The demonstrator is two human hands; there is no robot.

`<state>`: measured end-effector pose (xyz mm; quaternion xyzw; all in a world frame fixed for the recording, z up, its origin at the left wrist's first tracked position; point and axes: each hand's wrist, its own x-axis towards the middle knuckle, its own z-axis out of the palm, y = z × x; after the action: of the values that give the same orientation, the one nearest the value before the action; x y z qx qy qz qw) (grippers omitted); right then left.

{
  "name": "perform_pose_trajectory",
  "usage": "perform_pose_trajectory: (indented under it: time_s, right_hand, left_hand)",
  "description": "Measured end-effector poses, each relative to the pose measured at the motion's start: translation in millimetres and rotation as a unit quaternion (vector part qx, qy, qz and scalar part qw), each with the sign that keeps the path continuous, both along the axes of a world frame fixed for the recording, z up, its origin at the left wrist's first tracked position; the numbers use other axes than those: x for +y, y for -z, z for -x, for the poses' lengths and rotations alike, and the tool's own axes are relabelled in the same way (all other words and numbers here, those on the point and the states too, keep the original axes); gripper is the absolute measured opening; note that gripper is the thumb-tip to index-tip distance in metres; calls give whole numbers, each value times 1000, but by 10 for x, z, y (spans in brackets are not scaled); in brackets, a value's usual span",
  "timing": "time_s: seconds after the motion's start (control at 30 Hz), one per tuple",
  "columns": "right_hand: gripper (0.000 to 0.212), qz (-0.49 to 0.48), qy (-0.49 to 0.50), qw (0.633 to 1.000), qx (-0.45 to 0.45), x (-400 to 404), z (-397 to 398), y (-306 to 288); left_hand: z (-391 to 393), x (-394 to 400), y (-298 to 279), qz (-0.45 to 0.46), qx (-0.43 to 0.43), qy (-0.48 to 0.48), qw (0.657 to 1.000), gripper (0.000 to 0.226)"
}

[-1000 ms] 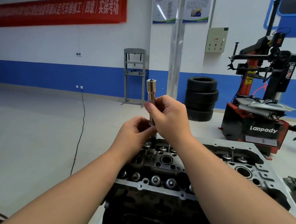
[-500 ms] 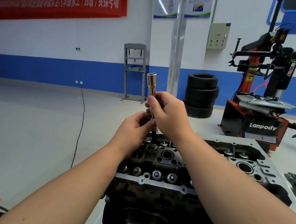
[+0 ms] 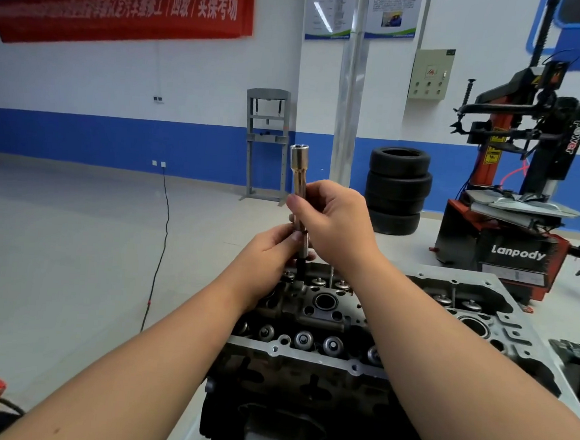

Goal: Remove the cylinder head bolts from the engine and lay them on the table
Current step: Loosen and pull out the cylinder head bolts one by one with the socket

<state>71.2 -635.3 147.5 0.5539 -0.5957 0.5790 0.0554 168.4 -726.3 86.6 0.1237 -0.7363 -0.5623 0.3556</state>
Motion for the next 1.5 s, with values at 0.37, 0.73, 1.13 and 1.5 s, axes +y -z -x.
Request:
perform_pose_trajectory:
  time_s: [0.37,0.73,1.13,1.5]
  right_hand:
    - [25,34,47,998,3,-61,-50,-4]
    - [20,1,-14,1000,-20,-43,-49,5]
    - [18,7,-16,1000,-11,-29,-28,-6]
    - [15,10,-45,996,-72,-22,-33,-37]
  left_hand:
    - [27,-16,-19,23,23,-68,997,29]
    - [2,-32,-10,26,22,-34,999,22]
    - [-5,-31,10,24,20,-29,999,22]
    - [30,-8,-8,16,16,-16,1000,23]
